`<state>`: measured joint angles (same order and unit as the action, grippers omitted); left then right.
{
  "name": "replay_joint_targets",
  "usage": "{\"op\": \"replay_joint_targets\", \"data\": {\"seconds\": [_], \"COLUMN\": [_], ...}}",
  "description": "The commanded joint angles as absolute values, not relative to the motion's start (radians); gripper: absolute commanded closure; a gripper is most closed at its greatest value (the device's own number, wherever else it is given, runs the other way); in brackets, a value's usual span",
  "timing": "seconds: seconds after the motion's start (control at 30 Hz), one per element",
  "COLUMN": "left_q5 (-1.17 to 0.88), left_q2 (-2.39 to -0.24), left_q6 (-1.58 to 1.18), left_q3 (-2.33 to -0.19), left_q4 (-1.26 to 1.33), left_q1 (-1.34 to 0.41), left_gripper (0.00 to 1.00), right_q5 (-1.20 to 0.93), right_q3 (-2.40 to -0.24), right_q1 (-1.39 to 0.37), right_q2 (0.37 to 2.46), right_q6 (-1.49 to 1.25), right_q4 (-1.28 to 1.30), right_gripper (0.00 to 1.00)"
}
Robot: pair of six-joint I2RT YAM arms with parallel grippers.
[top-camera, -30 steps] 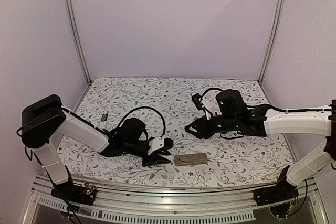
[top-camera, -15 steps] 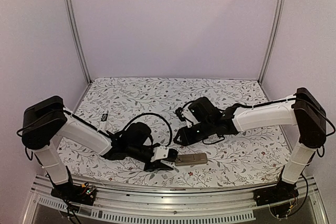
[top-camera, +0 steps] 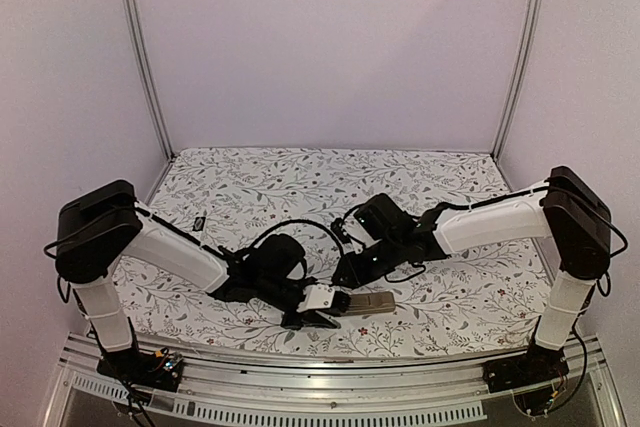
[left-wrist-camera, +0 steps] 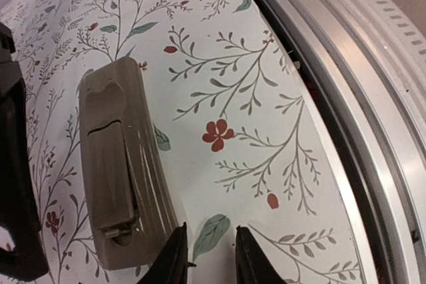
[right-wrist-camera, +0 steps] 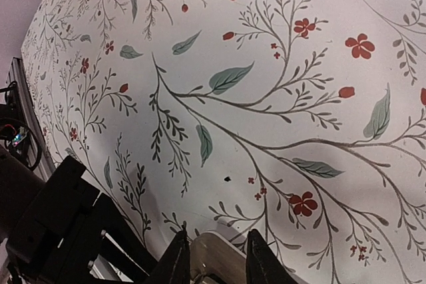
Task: Load the batteries into the remote control
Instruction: Adjust the remote control at the center of the board.
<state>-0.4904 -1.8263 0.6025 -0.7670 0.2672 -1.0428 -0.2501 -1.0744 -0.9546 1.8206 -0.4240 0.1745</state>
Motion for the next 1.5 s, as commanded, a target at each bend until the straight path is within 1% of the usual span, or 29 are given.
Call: {"op": "replay_joint_targets", "data": {"seconds": [0.0, 0.3, 0.7, 1.03, 1.3, 1.47], "left_q5": [-0.505, -0.492, -0.390, -0.393, -0.410, -0.412], "left_q2": [-1.855, -1.866, -1.862, -1.855, -1.856, -1.858], "left_q6": [0.630, 0.667, 0.682, 0.662, 0.641, 0.636], "left_q3": [-0.806, -0.825, -0.834, -0.816, -0.807, -0.807], "left_q4": [0.202, 0.181, 0.158, 0.179, 0.202, 0.205], "left_q1": [-1.057, -1.060, -1.059, -1.037, -1.013, -1.006], "left_gripper": [0.76, 0.76, 0.77, 0.78, 0.78, 0.78], "right_q5": [-0.258, -0.252, -0.219, -0.174, -0.158, -0.209], "right_q3": [-1.094, -1.094, -1.070, -1.008, -0.944, -0.891], "right_q1": [-0.954, -0.934, -0.884, -0.849, -0.848, -0.848], "right_q2": [1.854, 1.861, 1.836, 1.791, 1.734, 1.703], "right_q6": [-0.408, -0.411, -0.416, -0.446, -0.462, -0.480], "right_q4": [0.200, 0.215, 0.230, 0.260, 0.319, 0.323], "right_gripper": [0.72, 0.76, 0.78, 0.79, 0.85, 0.92]}}
